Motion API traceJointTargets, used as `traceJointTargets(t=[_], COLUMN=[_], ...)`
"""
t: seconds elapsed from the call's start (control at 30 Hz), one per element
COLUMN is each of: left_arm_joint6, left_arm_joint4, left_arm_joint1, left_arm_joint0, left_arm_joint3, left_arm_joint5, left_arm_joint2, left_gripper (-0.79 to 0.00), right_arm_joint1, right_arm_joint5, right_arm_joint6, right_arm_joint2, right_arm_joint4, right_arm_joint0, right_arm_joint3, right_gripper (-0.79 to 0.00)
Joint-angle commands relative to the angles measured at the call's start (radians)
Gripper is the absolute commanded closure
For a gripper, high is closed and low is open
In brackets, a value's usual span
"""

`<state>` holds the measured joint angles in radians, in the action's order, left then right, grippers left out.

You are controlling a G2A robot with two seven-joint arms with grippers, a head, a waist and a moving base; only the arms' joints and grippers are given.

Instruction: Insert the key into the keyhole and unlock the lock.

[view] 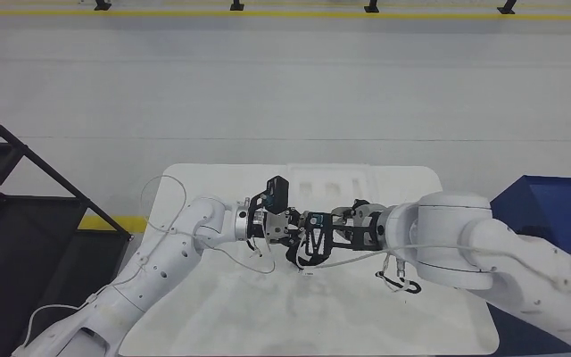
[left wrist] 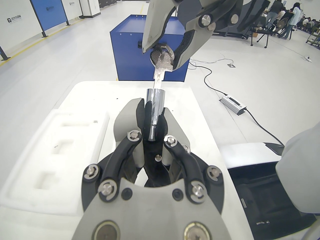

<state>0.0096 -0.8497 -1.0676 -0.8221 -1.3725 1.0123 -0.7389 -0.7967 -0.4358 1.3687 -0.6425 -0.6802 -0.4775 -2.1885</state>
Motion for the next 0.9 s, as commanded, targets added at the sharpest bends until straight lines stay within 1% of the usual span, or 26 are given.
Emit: traceJointTargets(t=[0.0, 0.23, 0.4, 0.57, 0.77, 0.83, 0.87], left_arm_joint6=[0.0, 0.007, 0.021, 0.051, 0.076, 0.082, 0.085], left_arm_joint4=[0.002, 0.008, -0.004, -0.025, -0.051, -0.068, -0.077], left_arm_joint1=[0.001, 0.006, 0.009, 0.01, 0.01, 0.01, 0.009], left_arm_joint0=[0.003, 0.013, 0.018, 0.021, 0.024, 0.025, 0.024], left_arm_joint3=[0.0, -0.003, -0.009, -0.015, -0.008, 0.0, 0.005], left_arm_joint5=[0.0, 0.0, 0.0, 0.0, 0.0, 0.0, 0.0], left_arm_joint2=[0.004, 0.019, 0.025, 0.026, 0.027, 0.025, 0.025], left_gripper=[0.0, 0.0, 0.0, 0.0, 0.0, 0.0, 0.0], right_arm_joint1=[0.0, 0.002, 0.007, 0.016, 0.023, 0.027, 0.029], right_arm_joint5=[0.005, 0.049, 0.108, 0.176, 0.206, 0.212, 0.216], right_arm_joint6=[-0.009, -0.066, -0.152, -0.165, -0.194, -0.199, -0.203], right_arm_joint2=[-0.005, -0.046, -0.1, -0.147, -0.191, -0.207, -0.215], right_arm_joint4=[0.006, 0.058, 0.156, 0.219, 0.227, 0.227, 0.231], right_arm_joint0=[-0.004, -0.033, -0.073, -0.11, -0.148, -0.163, -0.171], right_arm_joint3=[0.0, 0.018, 0.05, 0.069, 0.065, 0.06, 0.061], right_gripper=[0.0, 0.0, 0.0, 0.0, -0.009, -0.206, -0.265])
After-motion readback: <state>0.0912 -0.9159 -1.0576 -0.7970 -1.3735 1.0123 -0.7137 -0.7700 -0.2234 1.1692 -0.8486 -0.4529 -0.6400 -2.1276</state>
